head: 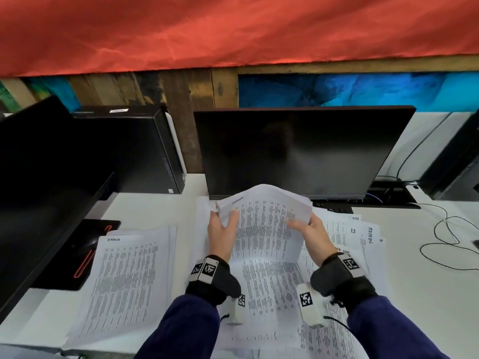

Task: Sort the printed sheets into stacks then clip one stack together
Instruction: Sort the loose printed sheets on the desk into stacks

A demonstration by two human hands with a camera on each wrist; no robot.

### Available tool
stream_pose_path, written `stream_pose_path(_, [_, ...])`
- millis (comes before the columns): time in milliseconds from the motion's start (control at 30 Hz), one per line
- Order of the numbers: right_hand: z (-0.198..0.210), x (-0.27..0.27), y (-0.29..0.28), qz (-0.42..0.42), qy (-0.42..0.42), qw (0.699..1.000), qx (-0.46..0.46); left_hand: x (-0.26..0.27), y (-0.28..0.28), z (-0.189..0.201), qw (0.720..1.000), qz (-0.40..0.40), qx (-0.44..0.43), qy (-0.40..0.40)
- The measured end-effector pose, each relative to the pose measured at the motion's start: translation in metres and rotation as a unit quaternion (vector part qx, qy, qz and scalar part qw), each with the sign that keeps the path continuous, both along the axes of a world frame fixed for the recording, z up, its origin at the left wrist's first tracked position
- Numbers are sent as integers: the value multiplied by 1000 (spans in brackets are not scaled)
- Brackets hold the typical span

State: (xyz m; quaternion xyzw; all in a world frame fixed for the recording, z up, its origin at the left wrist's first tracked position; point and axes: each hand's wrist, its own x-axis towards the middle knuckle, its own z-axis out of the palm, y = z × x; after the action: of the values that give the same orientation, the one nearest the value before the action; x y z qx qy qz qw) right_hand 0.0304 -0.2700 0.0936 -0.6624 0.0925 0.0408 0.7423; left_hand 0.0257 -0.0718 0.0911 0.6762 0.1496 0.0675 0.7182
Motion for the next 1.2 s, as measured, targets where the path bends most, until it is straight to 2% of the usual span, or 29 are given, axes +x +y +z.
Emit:
stream_pose_path(167, [-39,-4,3,-27,68,997,-16,-9,-3,-16,1000,0,26,16])
stream_pose_path(267, [-62,-16,7,-24,89,994,-59,-19,-2,-38,995,-25,73,67])
stream_pose_path(367, [-66,-23,13,-39,84,993,-79,-27,1,-67,986,-37,142,81])
stream_pose_path(467, [-61,-22,20,-21,96,991,-88,-35,7,-86,977,-13,195,81])
stream_pose_path(600, [-57,-22,32,32,125,987,-91,-53,31,-74,968,-34,221,112])
stream_pose_path(700, [-68,-26,39,66,133,978,-146,-64,67,-56,963,-59,212,157])
stream_pose_path(767, [-86,-31,43,84,122,949,-279,-70,99,-42,965,-57,185,175])
stream_pose_path(833, [-104,-39,47,115,139,887,-425,-77,136,-33,967,-48,158,196])
stream_pose_path(900, [-115,-47,51,133,153,848,-489,-82,178,-36,964,-31,139,224])
stream_pose_path(1067, [-119,-53,55,126,144,829,-526,-96,279,-61,958,-27,136,250])
stream_pose_path(1200, [-117,-52,59,118,148,826,-530,-96,344,-104,933,-55,202,293])
